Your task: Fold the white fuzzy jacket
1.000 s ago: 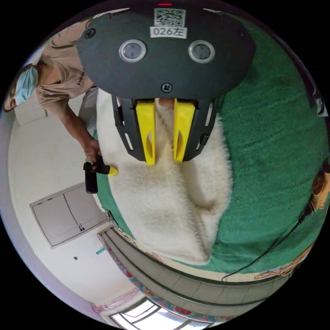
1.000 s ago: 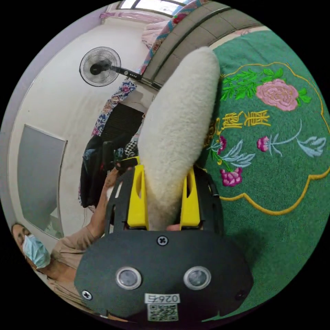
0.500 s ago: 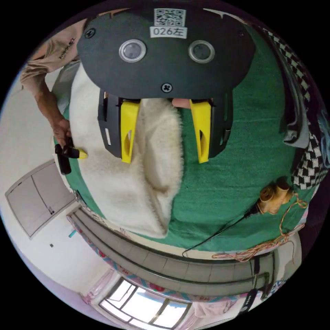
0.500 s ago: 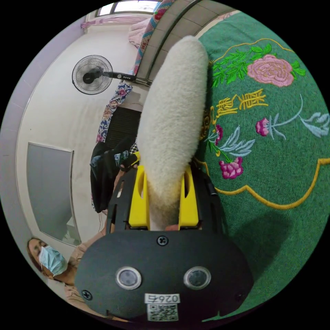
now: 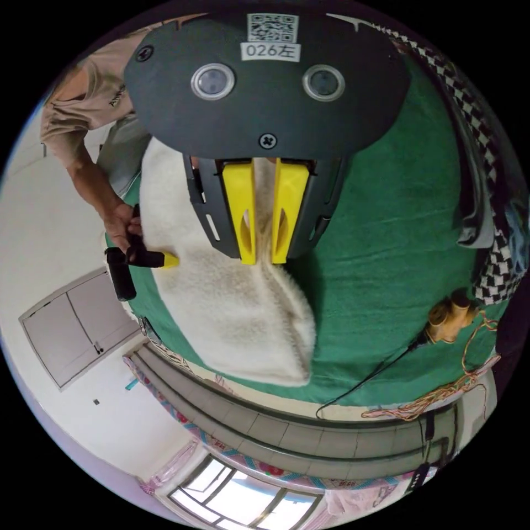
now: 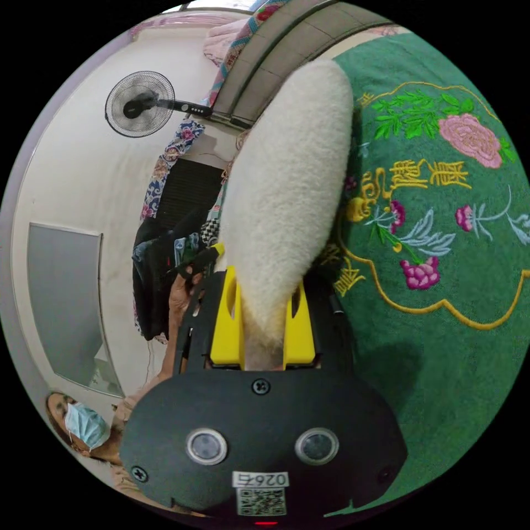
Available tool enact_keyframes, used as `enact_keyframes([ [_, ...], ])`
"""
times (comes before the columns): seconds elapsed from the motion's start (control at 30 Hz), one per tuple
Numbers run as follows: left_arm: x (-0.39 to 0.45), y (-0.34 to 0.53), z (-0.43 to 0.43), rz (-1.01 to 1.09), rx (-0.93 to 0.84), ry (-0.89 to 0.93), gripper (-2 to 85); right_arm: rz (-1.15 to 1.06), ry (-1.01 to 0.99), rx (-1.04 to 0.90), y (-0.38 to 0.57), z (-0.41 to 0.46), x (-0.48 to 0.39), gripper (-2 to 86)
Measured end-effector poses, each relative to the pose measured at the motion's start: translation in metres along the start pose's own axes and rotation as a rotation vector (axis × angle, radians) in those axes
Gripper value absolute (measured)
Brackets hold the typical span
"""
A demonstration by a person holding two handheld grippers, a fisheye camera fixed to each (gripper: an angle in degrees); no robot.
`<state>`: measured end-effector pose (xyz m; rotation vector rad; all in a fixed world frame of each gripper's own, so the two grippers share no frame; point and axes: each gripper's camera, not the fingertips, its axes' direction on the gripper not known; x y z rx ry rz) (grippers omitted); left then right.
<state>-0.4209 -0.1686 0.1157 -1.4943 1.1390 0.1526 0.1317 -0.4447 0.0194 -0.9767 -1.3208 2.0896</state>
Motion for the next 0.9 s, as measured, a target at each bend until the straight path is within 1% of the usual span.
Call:
enact_keyframes([
  [0.13, -0.007, 0.041, -0.031, 0.045, -0.014, -0.152, 5.1, 0.002, -0.069, -0.065, 0.014, 0.037, -0.013, 9.1],
  [0.2, -0.016, 0.063, -0.045, 0.039, -0.019, -0.217, 5.3, -0.016, -0.121, -0.147, 0.026, 0.072, -0.028, 9.2],
  [0.27, -0.034, 0.089, -0.059, 0.004, -0.046, -0.265, 6.0, -0.052, -0.121, -0.239, 0.034, 0.099, -0.043, 9.5],
  [0.33, -0.051, 0.103, -0.062, -0.021, -0.089, -0.243, 7.0, -0.111, -0.087, -0.339, 0.038, 0.122, -0.059, 10.0],
  [0.37, -0.062, 0.111, -0.065, -0.051, -0.102, -0.196, 7.9, -0.162, -0.045, -0.388, 0.04, 0.131, -0.068, 10.2],
  [0.43, -0.064, 0.117, -0.065, -0.039, -0.127, -0.186, 9.1, -0.206, -0.006, -0.409, 0.042, 0.132, -0.075, 10.5],
  [0.53, -0.051, 0.119, -0.065, 0.004, -0.126, -0.251, 10.4, -0.186, -0.018, -0.38, 0.047, 0.115, -0.07, 10.7],
  [0.6, -0.041, 0.119, -0.069, 0.05, -0.082, -0.252, 9.0, -0.136, -0.033, -0.328, 0.053, 0.093, -0.063, 10.9],
  [0.67, -0.022, 0.12, -0.083, 0.144, 0.033, -0.128, 3.2, -0.102, -0.053, -0.269, 0.054, 0.073, -0.059, 10.8],
  [0.73, -0.008, 0.121, -0.094, 0.218, 0.124, -0.071, 0.5, -0.092, -0.063, -0.191, 0.054, 0.053, -0.059, 10.7],
  [0.8, 0.002, 0.12, -0.098, 0.24, 0.168, -0.144, 0.4, -0.107, -0.021, -0.091, 0.054, 0.029, -0.062, 10.7],
  [0.83, 0.005, 0.118, -0.098, 0.228, 0.194, -0.253, 0.7, -0.114, -0.004, -0.067, 0.054, 0.023, -0.063, 10.7],
  [0.87, 0.006, 0.117, -0.094, 0.219, 0.214, -0.366, 3.4, -0.132, 0.035, -0.024, 0.055, 0.015, -0.065, 10.6],
  [0.9, 0.006, 0.115, -0.091, 0.22, 0.212, -0.408, 4.7, -0.152, 0.081, 0.008, 0.057, 0.008, -0.068, 10.8],
])
